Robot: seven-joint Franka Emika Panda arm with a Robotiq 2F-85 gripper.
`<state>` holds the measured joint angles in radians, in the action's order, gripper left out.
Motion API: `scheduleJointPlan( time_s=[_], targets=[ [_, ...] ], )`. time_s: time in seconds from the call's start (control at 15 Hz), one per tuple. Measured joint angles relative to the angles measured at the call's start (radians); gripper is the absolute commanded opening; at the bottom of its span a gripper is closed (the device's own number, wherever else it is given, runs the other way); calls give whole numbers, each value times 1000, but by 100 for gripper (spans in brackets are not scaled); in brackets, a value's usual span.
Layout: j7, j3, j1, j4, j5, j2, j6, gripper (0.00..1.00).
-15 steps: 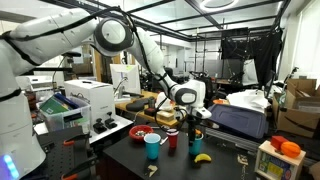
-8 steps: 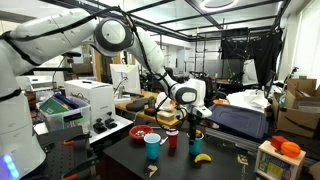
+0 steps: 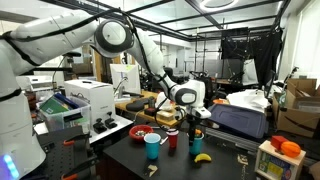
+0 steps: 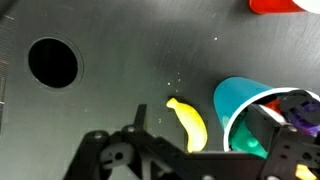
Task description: Pick up the cup and pour it's contents in the bowl
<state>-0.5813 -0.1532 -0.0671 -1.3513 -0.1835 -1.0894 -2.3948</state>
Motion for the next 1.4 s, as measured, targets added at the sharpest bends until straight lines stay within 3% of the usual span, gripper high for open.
scheduleJointPlan(
  time_s=[0.8,0.87,1.0,1.4],
  targets=[
    [-56,-31,15,6,1,-44,-94,100],
    [-56,-31,15,6,1,-46,-101,75],
    [-56,-31,15,6,1,-50,-113,66],
    [-56,-31,25,17,1,-50,-140,21]
  ],
)
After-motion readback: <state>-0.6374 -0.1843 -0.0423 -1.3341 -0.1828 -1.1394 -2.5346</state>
